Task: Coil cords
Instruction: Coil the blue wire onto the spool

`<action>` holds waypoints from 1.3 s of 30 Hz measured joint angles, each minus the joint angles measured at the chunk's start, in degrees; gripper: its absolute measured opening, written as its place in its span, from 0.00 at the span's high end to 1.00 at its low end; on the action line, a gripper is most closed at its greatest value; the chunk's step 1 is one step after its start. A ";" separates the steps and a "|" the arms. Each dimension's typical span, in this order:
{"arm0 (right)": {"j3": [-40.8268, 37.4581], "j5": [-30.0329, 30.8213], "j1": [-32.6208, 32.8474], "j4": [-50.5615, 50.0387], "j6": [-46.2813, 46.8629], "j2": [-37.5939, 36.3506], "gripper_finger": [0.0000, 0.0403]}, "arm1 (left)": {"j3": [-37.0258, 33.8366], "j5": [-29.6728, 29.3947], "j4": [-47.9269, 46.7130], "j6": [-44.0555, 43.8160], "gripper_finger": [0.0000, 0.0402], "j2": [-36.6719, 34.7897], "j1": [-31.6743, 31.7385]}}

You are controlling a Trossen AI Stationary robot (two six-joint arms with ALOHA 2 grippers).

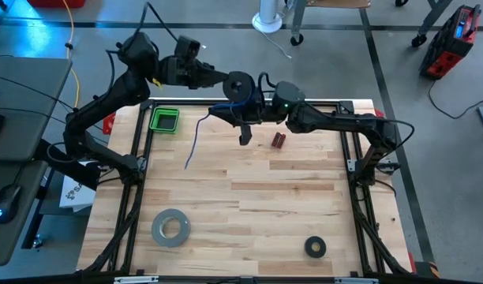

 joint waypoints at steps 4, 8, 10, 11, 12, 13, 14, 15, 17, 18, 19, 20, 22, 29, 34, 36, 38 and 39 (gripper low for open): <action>1.38 0.06 -0.15 -0.29 -0.48 0.00 1.00 | 0.00 0.18 -0.13 -2.47 1.00 0.00 -0.24; 2.28 1.88 -1.33 -0.40 -0.78 0.00 1.00 | 0.00 1.38 -0.25 -4.67 1.00 -0.02 -1.64; 2.58 1.95 -1.87 -0.44 -0.99 0.00 1.00 | 0.00 1.91 -0.23 -5.76 1.00 -0.04 -2.38; 2.65 1.93 -2.10 -0.37 -1.02 0.00 1.00 | 0.01 1.93 -0.30 -5.99 1.00 -0.03 -2.77; 2.65 1.87 -2.30 -0.31 -1.01 0.00 1.00 | 0.02 1.95 -0.50 -6.06 1.00 -0.05 -3.17; 2.65 1.71 -2.35 -0.33 -0.97 0.00 1.00 | 0.02 2.13 -1.00 -6.06 1.00 -0.07 -3.51; 2.65 1.23 -2.50 -0.36 -0.88 0.00 1.00 | 0.02 2.56 -1.41 -6.07 1.00 -0.12 -3.77; 2.65 1.09 -2.58 -0.42 -0.78 0.00 1.00 | 0.02 3.19 -1.91 -6.19 1.00 -0.24 -3.92; 2.65 1.47 -2.70 -0.29 -1.14 0.00 1.00 | 0.02 3.56 -3.05 -6.86 1.00 -0.59 -4.19; 2.67 1.49 -2.71 -0.27 -1.59 -0.02 1.00 | 0.02 3.56 -3.72 -6.88 1.00 -0.84 -4.35; 2.67 1.58 -2.71 -0.27 -1.83 -0.02 1.00 | 0.02 3.53 -4.60 -6.98 1.00 -1.30 -4.38; 2.66 1.63 -2.71 -0.28 -1.84 -0.02 1.00 | 0.02 3.54 -5.51 -7.34 1.00 -1.74 -4.40; 2.67 1.44 -3.04 -0.26 -1.72 -0.16 1.00 | 0.02 3.43 -7.11 -7.35 1.00 -2.88 -4.42; 2.72 1.11 -4.01 0.99 -1.80 -0.52 1.00 | 0.04 1.20 -15.08 -4.12 1.00 -5.69 -4.16; 2.72 0.23 -5.39 2.27 -1.15 -0.63 1.00 | 0.04 1.60 -19.93 -1.87 1.00 -6.49 -4.13; 2.72 -1.20 -5.97 2.33 -0.12 -0.67 1.00 | 0.04 2.00 -22.46 -0.56 1.00 -6.89 -4.12; 2.72 -1.70 -6.44 1.99 0.14 -0.85 1.00 | 0.04 2.28 -24.65 0.60 1.00 -7.36 -3.88; 2.72 -1.73 -6.64 2.01 0.13 -0.96 1.00 | 0.04 2.74 -25.85 0.98 1.00 -7.67 -3.60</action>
